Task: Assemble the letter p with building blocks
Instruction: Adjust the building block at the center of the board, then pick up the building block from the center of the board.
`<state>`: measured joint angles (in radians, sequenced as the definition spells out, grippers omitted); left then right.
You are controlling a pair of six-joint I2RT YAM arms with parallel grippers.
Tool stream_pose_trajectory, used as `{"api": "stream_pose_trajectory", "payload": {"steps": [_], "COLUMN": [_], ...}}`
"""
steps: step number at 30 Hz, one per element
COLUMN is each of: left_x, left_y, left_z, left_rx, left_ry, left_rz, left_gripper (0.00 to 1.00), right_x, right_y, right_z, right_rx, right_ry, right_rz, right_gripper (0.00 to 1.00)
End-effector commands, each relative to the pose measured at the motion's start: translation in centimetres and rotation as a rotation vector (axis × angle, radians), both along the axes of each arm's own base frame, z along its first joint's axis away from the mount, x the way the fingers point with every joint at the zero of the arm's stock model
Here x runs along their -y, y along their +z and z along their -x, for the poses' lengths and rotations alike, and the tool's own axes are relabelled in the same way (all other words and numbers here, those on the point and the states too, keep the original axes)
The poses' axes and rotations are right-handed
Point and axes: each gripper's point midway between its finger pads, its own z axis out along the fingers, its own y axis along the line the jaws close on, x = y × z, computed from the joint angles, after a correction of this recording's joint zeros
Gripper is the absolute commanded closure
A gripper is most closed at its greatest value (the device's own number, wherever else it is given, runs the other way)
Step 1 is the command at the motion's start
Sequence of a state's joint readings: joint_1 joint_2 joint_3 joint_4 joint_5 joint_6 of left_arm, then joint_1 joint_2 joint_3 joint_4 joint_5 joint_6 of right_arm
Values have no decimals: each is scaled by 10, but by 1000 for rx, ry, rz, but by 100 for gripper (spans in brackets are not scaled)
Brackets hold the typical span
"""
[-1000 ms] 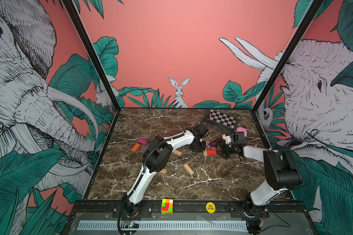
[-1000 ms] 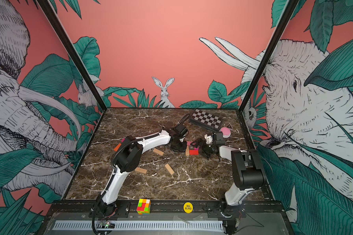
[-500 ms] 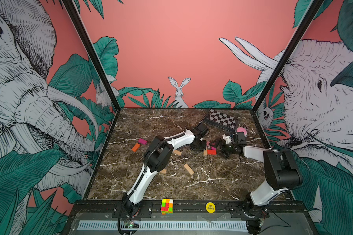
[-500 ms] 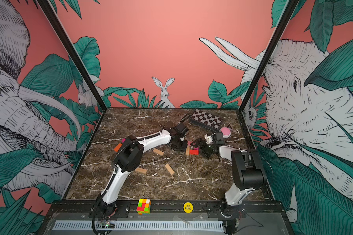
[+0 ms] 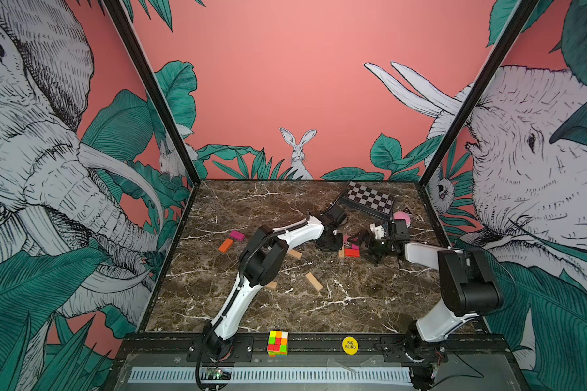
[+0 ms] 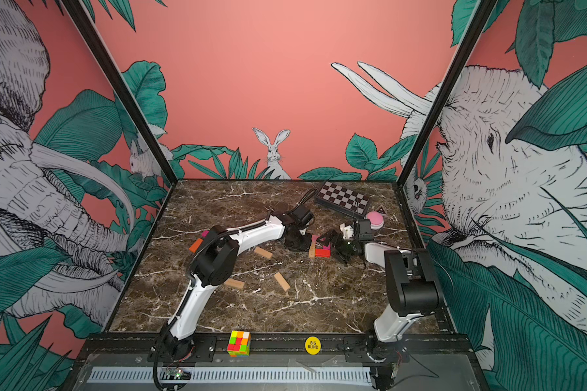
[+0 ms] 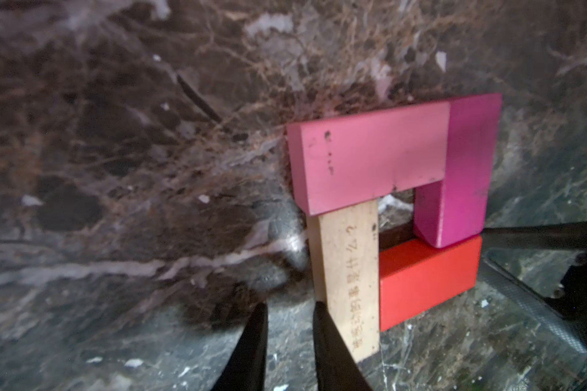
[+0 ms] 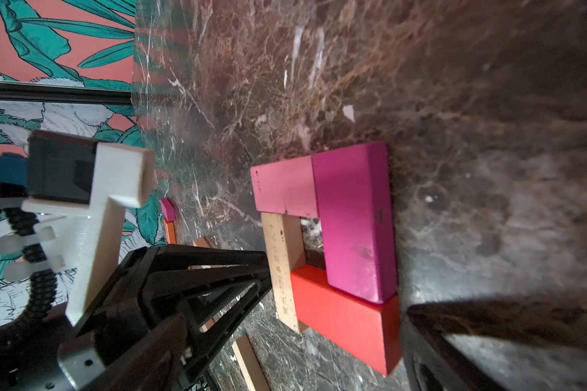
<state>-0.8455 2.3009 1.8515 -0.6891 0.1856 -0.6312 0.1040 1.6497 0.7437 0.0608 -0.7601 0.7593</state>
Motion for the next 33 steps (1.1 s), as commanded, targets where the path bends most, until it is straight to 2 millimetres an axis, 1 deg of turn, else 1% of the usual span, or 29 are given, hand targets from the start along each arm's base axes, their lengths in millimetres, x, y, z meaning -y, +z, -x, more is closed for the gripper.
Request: {"api": "stream_pose_trajectory", "payload": {"steps": [1, 4, 5, 8, 10, 11, 14, 16, 18, 20, 23, 27, 28, 30, 33], "left_x": [-16, -22, -24, -32, -38, -42, -55, -68, -83, -97, -119, -142, -147, -158, -181], "left_y": [8, 18, 24, 46, 62, 71, 91, 102, 109, 112, 118, 134, 138, 144, 150], "left_z": [11, 9, 7, 1, 0, 1, 6, 10, 17, 22, 28, 34, 35, 41, 52], "left_rx": [-6, 20, 28, 73, 109, 122, 152, 182, 205, 223, 267, 362, 380, 422, 482], "left_ry": [15, 12, 11, 11, 8, 10, 18, 31, 41, 52, 80, 103, 105, 101, 105], "left_rz": [-38, -35, -30, -28, -31, -28, 1, 7, 1, -9, -20, 19, 24, 28, 13], "left_gripper": [74, 73, 73, 73, 72, 72, 69, 67, 63, 58, 46, 30, 26, 18, 6], "right_x": [3, 7, 8, 13, 20, 24, 32, 38, 44, 46, 40, 25, 18, -2, -33], "right_y": [-13, -12, -11, -5, 1, 10, 23, 30, 36, 44, 58, 74, 76, 78, 74], "right_z": [5, 4, 3, 1, 1, 1, 9, 16, 25, 33, 44, 60, 64, 73, 85], "right_rx": [-53, -52, -49, -37, -21, 6, 32, 49, 60, 83, 130, 182, 193, 214, 245], "right_ry": [-6, -13, -14, -25, -30, -30, -13, -6, -1, 10, 45, 105, 127, 189, 278], "right_rz": [41, 57, 56, 66, 106, 133, 204, 247, 294, 335, 405, 522, 543, 576, 615], "right_gripper": [1, 2, 1, 1, 2, 1, 1, 2, 2, 2, 2, 1, 2, 3, 5]}}
